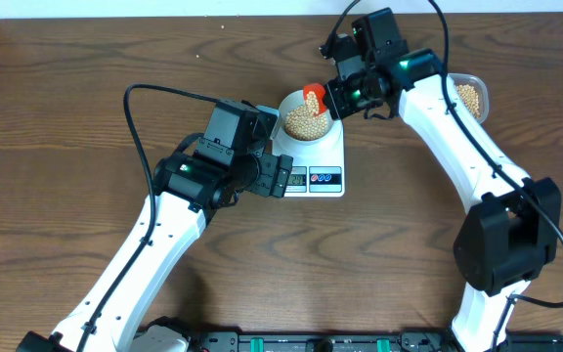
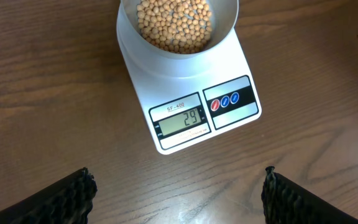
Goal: Scoop item into bowl and weigh 50g on scale
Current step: 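Tilt the scoop with the right gripper to pour chickpeas into bowl, then move the empty scoop back right to the chickpea tub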
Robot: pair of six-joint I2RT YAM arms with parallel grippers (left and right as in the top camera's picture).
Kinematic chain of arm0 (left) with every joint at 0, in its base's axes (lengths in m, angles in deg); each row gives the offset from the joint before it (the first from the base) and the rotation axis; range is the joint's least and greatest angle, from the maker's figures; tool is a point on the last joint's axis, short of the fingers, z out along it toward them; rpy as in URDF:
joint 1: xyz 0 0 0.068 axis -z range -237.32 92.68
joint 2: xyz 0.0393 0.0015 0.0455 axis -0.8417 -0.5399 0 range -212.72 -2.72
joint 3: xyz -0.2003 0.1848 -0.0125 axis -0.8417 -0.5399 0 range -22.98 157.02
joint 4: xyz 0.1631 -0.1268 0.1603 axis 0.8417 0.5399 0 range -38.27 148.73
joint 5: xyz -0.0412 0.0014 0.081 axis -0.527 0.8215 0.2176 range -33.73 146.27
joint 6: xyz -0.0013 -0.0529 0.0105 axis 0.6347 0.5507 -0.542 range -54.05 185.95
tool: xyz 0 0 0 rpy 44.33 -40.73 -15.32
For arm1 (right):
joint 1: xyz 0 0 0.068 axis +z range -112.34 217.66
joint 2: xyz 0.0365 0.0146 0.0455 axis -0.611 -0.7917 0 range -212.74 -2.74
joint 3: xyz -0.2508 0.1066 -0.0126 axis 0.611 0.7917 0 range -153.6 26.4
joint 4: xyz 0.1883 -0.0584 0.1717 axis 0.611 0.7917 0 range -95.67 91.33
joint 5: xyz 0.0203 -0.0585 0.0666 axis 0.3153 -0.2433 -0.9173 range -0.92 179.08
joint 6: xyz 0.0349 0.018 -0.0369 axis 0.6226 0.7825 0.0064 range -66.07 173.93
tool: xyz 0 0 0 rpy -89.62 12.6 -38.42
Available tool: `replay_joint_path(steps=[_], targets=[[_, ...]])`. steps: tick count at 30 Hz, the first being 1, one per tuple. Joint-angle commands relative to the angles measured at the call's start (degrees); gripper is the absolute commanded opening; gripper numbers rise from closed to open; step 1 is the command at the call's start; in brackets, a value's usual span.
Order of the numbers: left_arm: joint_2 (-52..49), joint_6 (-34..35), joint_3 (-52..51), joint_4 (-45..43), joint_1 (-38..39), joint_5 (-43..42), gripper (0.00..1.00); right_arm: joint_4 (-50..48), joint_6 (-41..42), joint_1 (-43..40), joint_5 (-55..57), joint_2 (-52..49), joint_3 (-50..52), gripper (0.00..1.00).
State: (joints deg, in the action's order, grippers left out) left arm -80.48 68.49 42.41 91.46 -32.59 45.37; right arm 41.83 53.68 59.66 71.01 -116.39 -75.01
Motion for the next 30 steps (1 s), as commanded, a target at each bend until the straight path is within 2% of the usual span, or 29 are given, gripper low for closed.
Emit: replay_joint_path(steps=[1,18,30], targets=[[1.14,-0.59,-0.33,0.15,-0.28,-0.48,0.88,0.17,-2.25,1.88,4.76,2.60,-0.55,0.01],[1.14,-0.59,-0.33,0.13,-0.28,-0.48,0.88,1.64,-6.36,10.23,25.53,3.08,-0.55,0.01],[1.14,-0.59,-0.33,0.13,-0.28,-0.48,0.88,1.40,-6.36,10.43,22.71,3.54,-0.61,0.01]])
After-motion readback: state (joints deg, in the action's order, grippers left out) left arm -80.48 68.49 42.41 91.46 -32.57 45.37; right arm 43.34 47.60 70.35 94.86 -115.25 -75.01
